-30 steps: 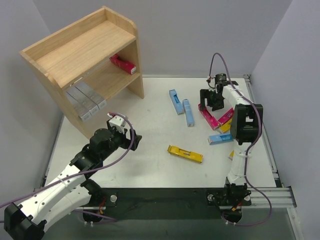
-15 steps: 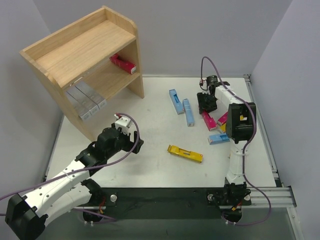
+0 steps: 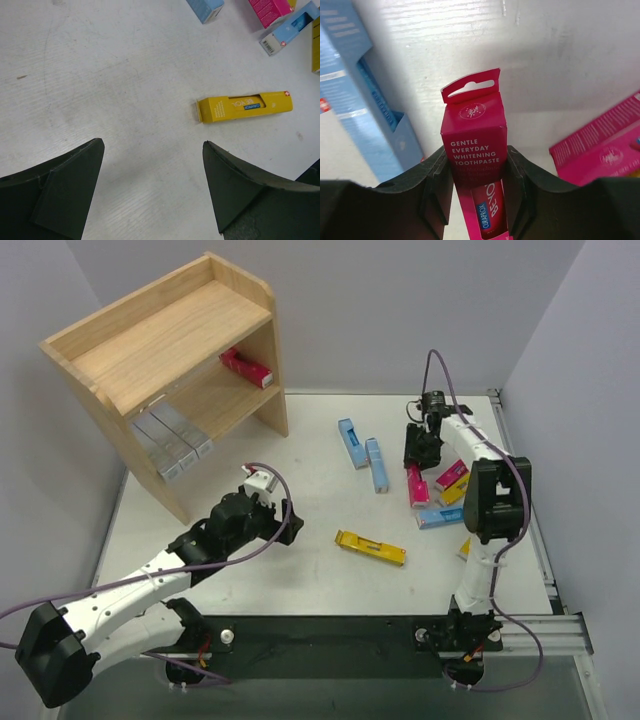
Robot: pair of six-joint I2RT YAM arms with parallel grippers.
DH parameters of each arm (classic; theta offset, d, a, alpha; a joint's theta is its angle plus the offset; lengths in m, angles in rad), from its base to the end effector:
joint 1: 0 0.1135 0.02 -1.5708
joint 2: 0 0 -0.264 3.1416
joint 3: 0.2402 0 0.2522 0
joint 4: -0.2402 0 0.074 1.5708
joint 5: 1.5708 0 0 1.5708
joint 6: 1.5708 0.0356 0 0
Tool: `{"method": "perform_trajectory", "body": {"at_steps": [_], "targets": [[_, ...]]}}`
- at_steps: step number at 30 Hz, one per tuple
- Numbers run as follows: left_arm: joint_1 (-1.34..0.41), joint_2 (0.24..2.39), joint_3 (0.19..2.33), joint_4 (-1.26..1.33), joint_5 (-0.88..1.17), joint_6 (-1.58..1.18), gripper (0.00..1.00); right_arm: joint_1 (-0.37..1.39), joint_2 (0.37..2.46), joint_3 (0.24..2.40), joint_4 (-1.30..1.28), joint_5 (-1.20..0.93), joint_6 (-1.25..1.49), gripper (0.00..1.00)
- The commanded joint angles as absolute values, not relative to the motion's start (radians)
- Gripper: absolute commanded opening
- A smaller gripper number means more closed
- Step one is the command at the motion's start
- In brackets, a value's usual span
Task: Place and organize the toothpastes onto the shelf
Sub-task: Pick up the toothpaste from the center of the board, then place the toothpaste on the shelf.
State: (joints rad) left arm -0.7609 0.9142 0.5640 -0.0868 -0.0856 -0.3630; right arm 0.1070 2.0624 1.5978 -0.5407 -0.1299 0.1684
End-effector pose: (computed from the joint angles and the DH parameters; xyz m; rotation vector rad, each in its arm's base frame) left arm 0.1532 -0.1417 0.2486 0.3525 2.0328 -0.6248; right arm 0.4460 0.0525 0.1978 0.0306 2.5864 0.2697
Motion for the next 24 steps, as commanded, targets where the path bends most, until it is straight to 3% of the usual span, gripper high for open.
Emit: {"method": "perform_trajectory", "body": {"at_steps": [1, 11, 24], "targets": [[-0.796, 0.965, 0.634, 0.092, -0.106, -0.455, 0.91, 0.121, 1.862, 1.556, -0.578, -0.089, 0.323, 0.26], [-0.9, 1.214, 0.77, 0.29, -0.114, -0.623, 0.91, 0.27, 1.611, 1.447, -0.578, -0.038, 0.633, 0.26], [-1.026, 1.393, 0.824, 0.479, -0.165, -0.65, 0.91, 0.457, 1.532, 1.463, -0.571, -0.011, 0.859, 0.26]]}}
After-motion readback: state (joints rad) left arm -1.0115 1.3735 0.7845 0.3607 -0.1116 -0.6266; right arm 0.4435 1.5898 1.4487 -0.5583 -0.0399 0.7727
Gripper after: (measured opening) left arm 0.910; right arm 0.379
